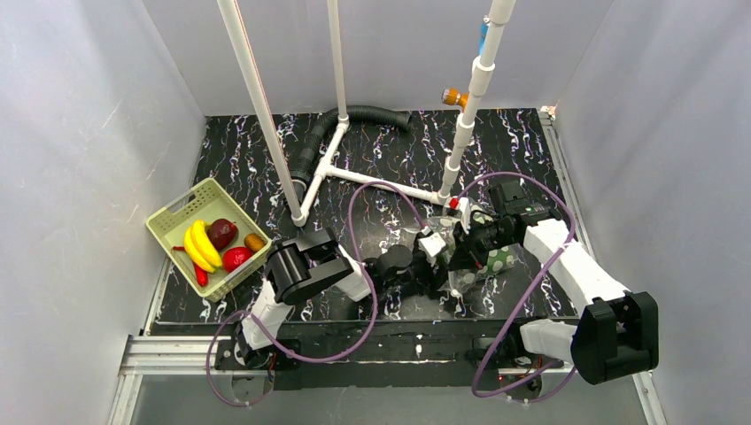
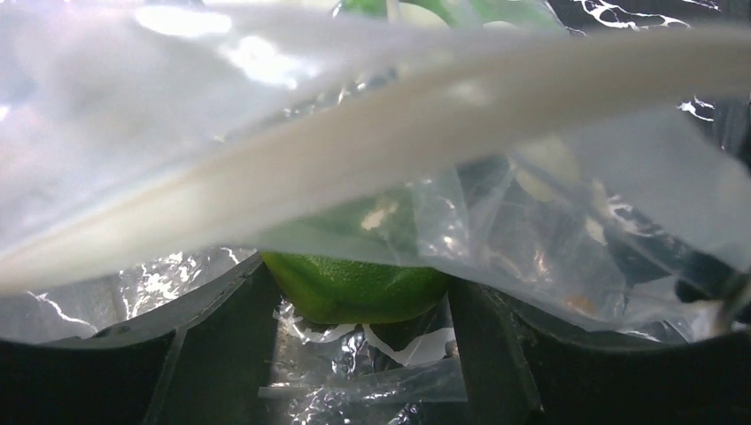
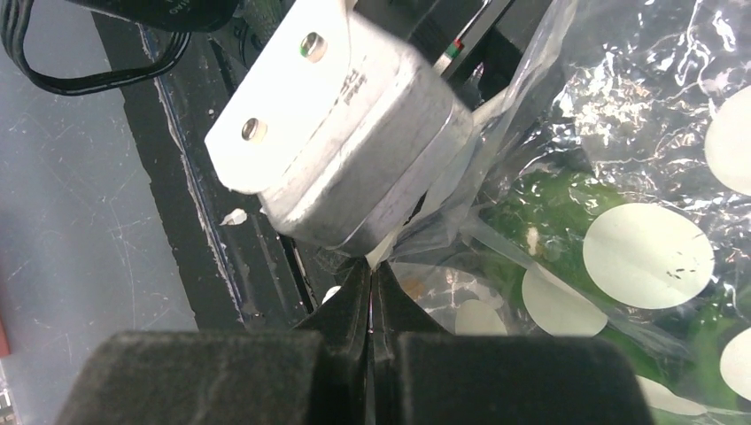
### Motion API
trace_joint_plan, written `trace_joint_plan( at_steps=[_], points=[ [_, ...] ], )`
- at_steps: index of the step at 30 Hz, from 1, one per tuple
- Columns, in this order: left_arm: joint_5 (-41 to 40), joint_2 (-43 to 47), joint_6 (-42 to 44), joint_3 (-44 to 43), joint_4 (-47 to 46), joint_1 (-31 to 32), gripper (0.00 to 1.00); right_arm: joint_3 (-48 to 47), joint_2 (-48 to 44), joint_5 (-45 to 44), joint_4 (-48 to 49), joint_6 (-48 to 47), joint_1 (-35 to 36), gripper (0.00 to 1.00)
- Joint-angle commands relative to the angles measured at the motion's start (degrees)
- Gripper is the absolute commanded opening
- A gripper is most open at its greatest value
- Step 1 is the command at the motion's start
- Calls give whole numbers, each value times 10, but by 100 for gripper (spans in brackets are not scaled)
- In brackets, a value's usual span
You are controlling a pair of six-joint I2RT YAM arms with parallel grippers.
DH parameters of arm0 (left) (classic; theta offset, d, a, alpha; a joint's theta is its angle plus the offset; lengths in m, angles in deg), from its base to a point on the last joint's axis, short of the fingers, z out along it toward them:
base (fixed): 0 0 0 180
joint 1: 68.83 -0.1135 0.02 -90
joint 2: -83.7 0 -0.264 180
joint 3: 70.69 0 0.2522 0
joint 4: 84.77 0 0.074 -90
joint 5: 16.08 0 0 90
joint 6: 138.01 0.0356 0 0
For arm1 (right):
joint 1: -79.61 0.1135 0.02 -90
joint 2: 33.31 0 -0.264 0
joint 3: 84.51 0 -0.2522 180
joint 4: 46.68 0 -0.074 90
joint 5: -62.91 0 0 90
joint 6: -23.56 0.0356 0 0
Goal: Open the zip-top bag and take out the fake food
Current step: Pick up the fake fruit from the zipper food storage bag.
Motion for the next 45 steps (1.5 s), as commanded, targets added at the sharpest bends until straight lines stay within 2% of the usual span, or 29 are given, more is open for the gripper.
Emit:
trace_joint_plan(
  at_steps=[1, 5, 9, 15, 18, 21, 27, 33, 41, 45],
  points=[
    [-28, 4, 5, -26, -18, 3, 55, -23, 0, 35, -8, -2, 4, 1],
    [-27, 10, 11, -18, -22, 2, 34, -23, -2, 33, -8, -2, 4, 1],
    [-35, 30, 29, 5, -22, 2, 25, -24, -5, 29, -9, -3, 3, 1],
    [-32, 94, 69, 66, -3, 2, 22, -25, -12, 26, -8, -3, -1, 1],
    [-13, 135, 74, 88, 43, 2, 19, -22, -14, 10, 6, 9, -2, 1],
    [-6, 181, 64, 89, 125, 3, 13, -19, -12, -5, 16, 18, -3, 1],
    [18, 236, 27, 86, 220, 2, 11, -19, -7, -11, 18, 22, -3, 1],
    [22, 280, -1, 79, 320, 2, 5, -18, -8, -18, 22, 26, -3, 1],
    [2, 314, -10, 71, 392, 2, 0, -17, -7, -20, 23, 29, -3, 1],
    [3, 344, -18, 84, 394, 2, 0, -18, -5, -22, 24, 30, -3, 1]
  ],
)
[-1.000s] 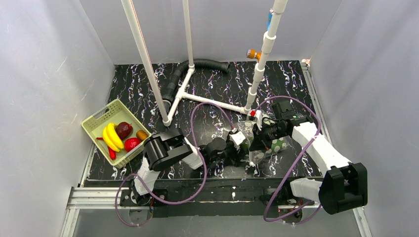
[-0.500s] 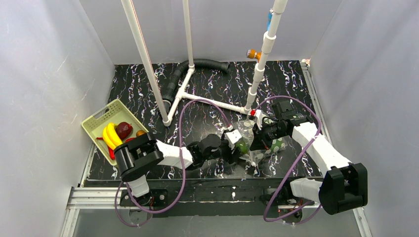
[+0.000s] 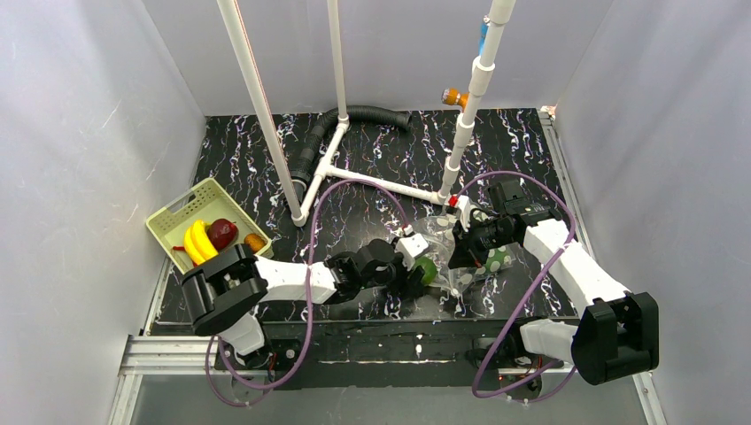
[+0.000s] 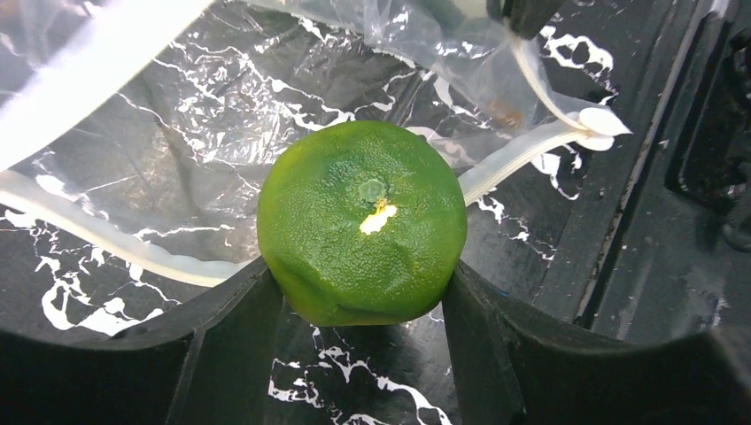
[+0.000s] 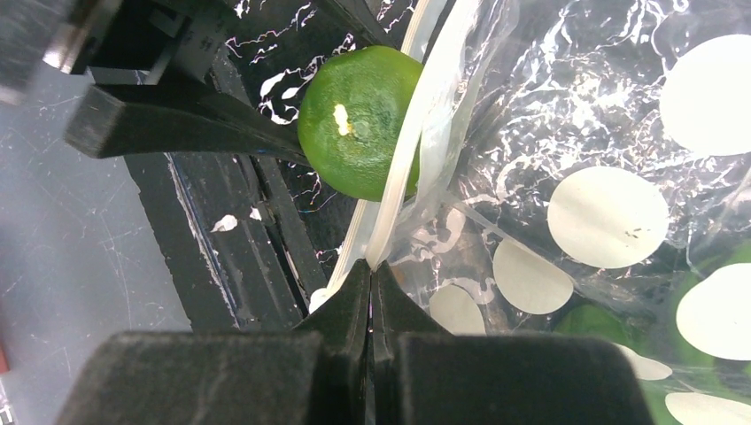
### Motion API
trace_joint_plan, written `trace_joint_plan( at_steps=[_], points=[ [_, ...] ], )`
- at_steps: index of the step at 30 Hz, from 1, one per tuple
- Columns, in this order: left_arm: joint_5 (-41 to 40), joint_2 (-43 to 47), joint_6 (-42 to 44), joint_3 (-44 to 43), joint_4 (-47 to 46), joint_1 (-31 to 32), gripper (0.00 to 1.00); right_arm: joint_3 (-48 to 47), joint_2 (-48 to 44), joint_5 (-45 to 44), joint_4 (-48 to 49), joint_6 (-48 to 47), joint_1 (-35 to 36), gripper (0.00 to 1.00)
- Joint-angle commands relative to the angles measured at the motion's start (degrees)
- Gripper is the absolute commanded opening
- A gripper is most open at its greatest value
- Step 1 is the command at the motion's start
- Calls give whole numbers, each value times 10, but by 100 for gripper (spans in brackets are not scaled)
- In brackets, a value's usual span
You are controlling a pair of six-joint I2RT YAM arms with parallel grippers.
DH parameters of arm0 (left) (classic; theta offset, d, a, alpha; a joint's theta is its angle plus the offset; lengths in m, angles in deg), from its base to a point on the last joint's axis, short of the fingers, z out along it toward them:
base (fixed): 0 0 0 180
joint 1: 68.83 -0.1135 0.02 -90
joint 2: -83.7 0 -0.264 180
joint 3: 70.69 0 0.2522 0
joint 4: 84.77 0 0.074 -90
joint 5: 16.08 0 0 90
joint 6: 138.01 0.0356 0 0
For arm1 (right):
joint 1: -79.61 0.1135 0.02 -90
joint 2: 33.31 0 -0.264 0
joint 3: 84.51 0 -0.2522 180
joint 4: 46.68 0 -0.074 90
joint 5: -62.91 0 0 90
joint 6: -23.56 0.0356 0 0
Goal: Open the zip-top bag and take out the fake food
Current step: Pick up the fake fruit from the zipper food storage bag.
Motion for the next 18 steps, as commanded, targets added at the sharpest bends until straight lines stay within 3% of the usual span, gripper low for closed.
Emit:
trace_joint_plan(
  at_steps=[1, 11, 18],
  points=[
    [-10, 62, -11, -1, 23, 1, 0, -16, -3, 3, 10, 2, -2, 1],
    [-26, 109, -45, -6, 95, 0, 0, -16, 0, 2, 9, 2, -3, 1],
    [-53, 215, -93, -7, 253, -2, 0, -18, 2, 3, 8, 2, -3, 1]
  ],
)
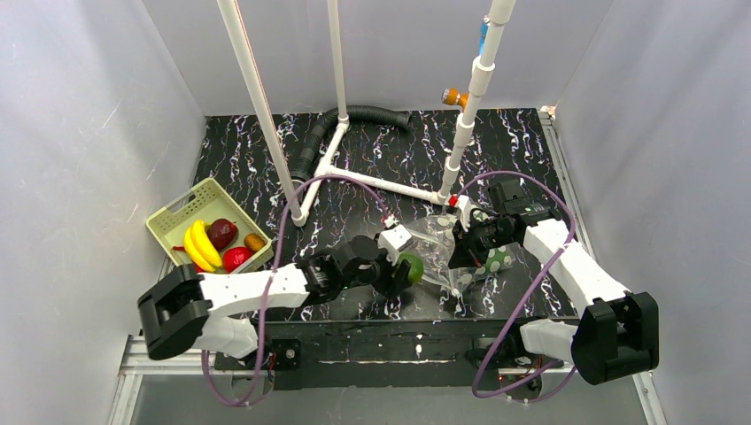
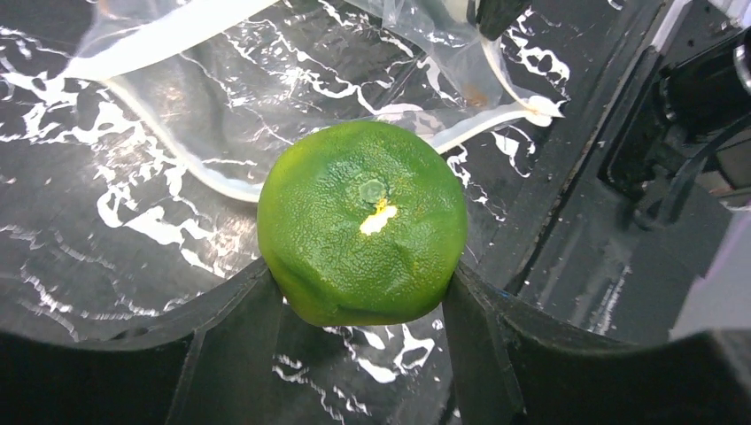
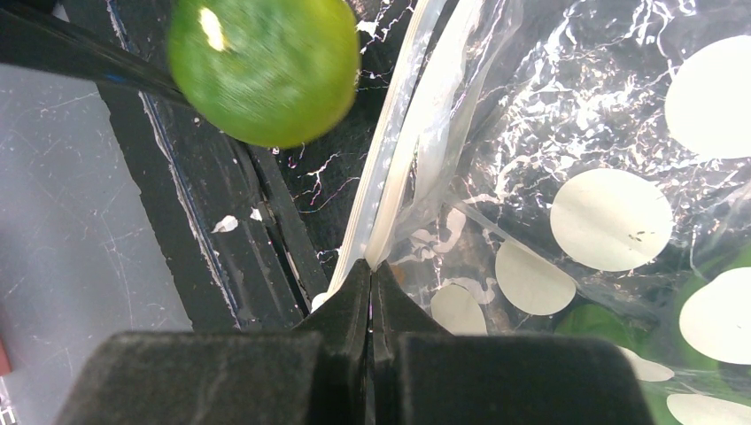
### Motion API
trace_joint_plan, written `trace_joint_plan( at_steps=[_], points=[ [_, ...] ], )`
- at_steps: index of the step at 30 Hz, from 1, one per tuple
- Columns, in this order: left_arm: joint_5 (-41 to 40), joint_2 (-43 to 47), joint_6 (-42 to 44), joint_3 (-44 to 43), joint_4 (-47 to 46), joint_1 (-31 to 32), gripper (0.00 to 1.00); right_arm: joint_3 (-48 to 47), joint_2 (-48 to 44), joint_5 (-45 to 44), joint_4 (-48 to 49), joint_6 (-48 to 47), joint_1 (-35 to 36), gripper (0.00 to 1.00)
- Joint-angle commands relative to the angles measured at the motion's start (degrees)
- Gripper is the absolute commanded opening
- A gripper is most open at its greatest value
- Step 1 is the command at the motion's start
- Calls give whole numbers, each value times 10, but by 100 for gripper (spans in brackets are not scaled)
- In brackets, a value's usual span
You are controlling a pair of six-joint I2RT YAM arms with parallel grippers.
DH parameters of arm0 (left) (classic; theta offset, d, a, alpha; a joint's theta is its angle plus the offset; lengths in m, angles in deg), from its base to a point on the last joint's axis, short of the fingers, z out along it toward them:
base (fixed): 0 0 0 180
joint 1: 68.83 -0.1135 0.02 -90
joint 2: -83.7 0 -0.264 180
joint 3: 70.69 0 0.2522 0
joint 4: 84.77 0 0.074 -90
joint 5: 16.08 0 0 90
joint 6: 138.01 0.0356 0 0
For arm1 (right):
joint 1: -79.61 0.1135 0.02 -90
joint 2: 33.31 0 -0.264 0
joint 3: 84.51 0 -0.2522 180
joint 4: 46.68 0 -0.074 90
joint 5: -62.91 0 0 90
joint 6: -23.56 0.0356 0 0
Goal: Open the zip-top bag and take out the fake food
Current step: Pick up the fake fruit from the zipper food storage bag, then place the fake fruit in the bin.
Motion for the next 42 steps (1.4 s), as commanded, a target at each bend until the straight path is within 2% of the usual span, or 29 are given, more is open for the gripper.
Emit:
trace_joint_plan(
  at_steps=[1, 10, 16, 20, 25, 36, 42],
  points=[
    [-44, 98, -46, -7, 132, -3, 0, -18, 2, 4, 8, -2, -3, 1],
    [-158, 280, -150, -14, 407, -38, 0, -18, 3, 3, 7, -2, -3, 1],
    [-227, 401, -180, -29, 556, -128, 0, -19, 3, 2, 7, -1, -3, 1],
    [-266, 435, -173, -45, 613, -200, 0, -18, 1, 2, 6, -1, -3, 1],
    [-319, 413, -171, -55, 628, -276, 0, -18, 1, 2, 7, -1, -3, 1],
    [-287, 364, -139, -35, 547, -494, 0, -17, -3, 3, 6, -1, -4, 1],
    [-278, 312, -133, -38, 503, -561, 0, -17, -2, 4, 6, -1, -4, 1]
  ],
)
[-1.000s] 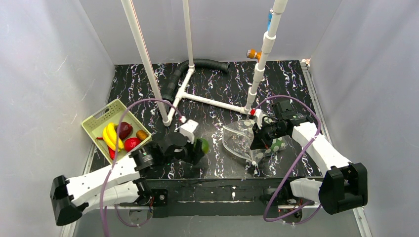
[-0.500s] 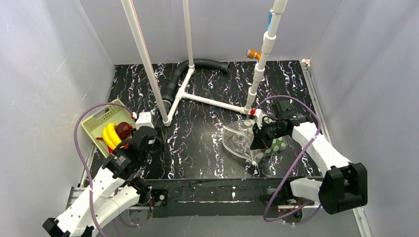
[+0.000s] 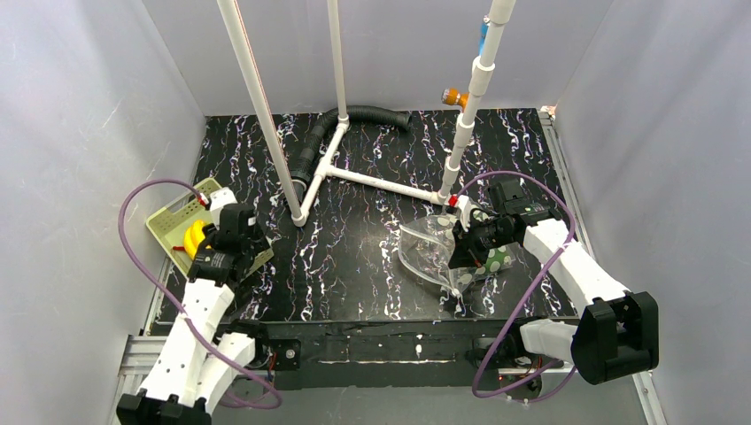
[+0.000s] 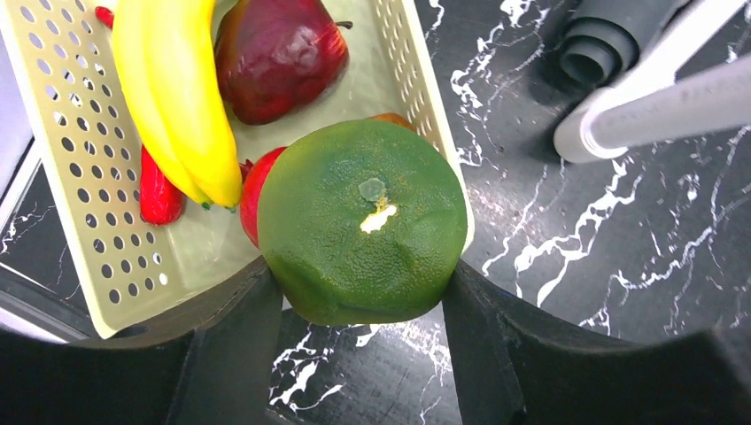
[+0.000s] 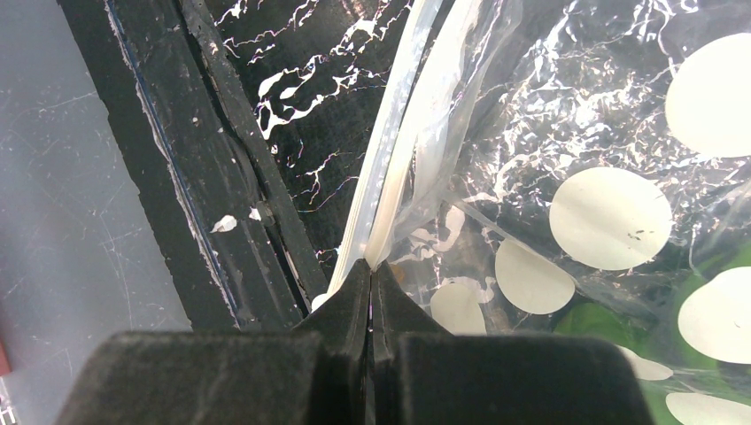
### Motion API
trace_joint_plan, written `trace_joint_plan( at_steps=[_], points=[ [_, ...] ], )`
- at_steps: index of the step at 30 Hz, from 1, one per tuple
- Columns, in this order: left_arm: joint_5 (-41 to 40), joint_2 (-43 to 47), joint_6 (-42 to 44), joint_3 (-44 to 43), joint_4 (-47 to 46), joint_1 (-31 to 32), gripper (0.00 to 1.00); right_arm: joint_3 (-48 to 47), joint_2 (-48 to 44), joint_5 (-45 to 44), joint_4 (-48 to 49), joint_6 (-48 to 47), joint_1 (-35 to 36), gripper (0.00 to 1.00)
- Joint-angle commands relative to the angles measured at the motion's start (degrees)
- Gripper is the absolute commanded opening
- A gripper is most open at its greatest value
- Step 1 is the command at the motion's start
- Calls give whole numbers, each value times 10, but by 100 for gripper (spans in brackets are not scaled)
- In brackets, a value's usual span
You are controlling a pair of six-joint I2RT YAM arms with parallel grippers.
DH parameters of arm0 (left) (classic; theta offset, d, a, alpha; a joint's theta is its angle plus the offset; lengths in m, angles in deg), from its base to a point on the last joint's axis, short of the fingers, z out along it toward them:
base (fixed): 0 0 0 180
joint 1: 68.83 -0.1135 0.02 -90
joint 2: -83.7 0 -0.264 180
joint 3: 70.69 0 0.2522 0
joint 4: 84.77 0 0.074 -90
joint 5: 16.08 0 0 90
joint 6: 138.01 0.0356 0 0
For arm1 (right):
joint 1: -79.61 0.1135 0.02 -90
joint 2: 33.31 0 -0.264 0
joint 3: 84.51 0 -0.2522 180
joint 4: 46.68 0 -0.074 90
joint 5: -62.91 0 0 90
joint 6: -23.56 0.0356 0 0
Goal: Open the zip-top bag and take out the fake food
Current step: Place the fake fruit in the bin.
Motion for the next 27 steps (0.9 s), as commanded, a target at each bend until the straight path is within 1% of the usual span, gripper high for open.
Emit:
trace_joint_plan(
  at_steps=[1, 2, 4, 6, 7, 10, 14, 17, 18, 19, 24, 27],
  points=[
    [7, -41, 8, -2, -45, -43, 0, -18, -2, 6, 6, -2, -3, 1],
    [6, -53, 5, -1, -53, -54, 1, -18, -2, 6, 6, -2, -3, 1],
    [7, -77, 3, -3, -62, -74, 7, -18, -1, 5, 6, -2, -3, 1],
    [15, -101, -2, -11, -62, -96, 9, -18, -1, 5, 6, -2, -3, 1],
    [20, -112, -2, -15, -64, -103, 12, -18, 0, 6, 6, -2, -3, 1],
    [37, -125, -3, -17, -75, -132, 31, -18, 0, 6, 5, -3, -3, 1],
    [37, -133, -8, -16, -81, -141, 60, -18, -1, 6, 5, -3, -3, 1],
    [28, -139, -10, -20, -81, -143, 89, -18, 0, 8, 5, -3, -3, 1],
    [29, -140, -10, -20, -81, -142, 97, -18, -2, 7, 5, -3, -3, 1],
    [30, -140, -10, -20, -82, -144, 98, -18, -2, 8, 4, -3, -3, 1],
    [43, -136, -4, -20, -86, -143, 98, -18, -3, 7, 4, -3, -3, 1],
    [69, -121, 10, -17, -90, -143, 98, -18, -3, 7, 4, -3, -3, 1]
  ],
)
